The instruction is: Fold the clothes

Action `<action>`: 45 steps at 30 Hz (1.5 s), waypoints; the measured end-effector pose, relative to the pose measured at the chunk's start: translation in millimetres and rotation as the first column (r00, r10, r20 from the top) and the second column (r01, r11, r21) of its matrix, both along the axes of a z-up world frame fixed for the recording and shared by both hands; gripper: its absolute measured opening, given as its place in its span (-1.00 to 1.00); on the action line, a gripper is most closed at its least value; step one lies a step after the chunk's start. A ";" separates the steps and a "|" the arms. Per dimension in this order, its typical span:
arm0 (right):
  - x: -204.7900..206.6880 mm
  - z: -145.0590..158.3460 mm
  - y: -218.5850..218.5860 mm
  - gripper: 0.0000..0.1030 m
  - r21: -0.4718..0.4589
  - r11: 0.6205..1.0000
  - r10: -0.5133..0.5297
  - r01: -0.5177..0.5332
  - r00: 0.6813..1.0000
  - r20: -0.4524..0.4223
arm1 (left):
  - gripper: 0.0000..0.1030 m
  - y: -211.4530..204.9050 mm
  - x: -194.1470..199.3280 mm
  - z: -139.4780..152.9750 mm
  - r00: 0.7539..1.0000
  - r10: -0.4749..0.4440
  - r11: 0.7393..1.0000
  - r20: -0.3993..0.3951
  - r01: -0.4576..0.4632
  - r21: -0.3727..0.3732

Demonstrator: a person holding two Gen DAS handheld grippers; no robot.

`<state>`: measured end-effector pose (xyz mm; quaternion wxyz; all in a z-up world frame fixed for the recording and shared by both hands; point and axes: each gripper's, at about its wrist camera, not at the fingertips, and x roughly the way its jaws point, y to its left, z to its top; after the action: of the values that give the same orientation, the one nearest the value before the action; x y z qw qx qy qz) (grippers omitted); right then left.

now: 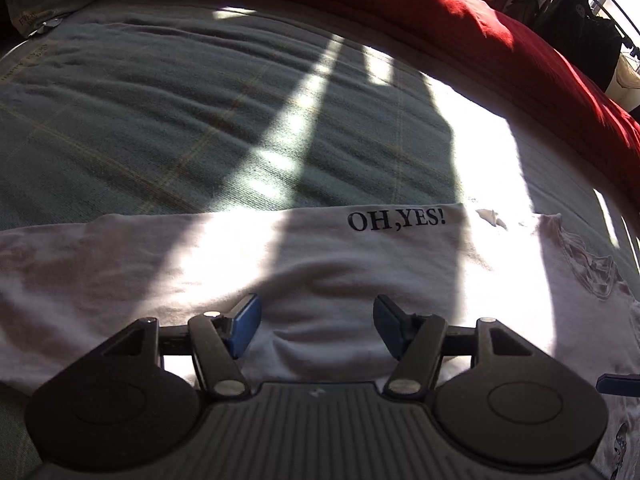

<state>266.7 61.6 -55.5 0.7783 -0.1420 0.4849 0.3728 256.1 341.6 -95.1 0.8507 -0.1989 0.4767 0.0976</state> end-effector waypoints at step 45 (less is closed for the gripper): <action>14.6 -10.8 3.8 1.00 -0.017 1.000 -0.019 0.018 1.000 -0.017 | 0.33 23.9 -60.3 -0.4 0.959 0.246 0.958 -0.138 -0.218 0.189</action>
<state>281.3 65.4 -66.3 0.7762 -0.1410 0.4962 0.3626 195.8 365.4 -95.5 0.8062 -0.1710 0.5066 0.2533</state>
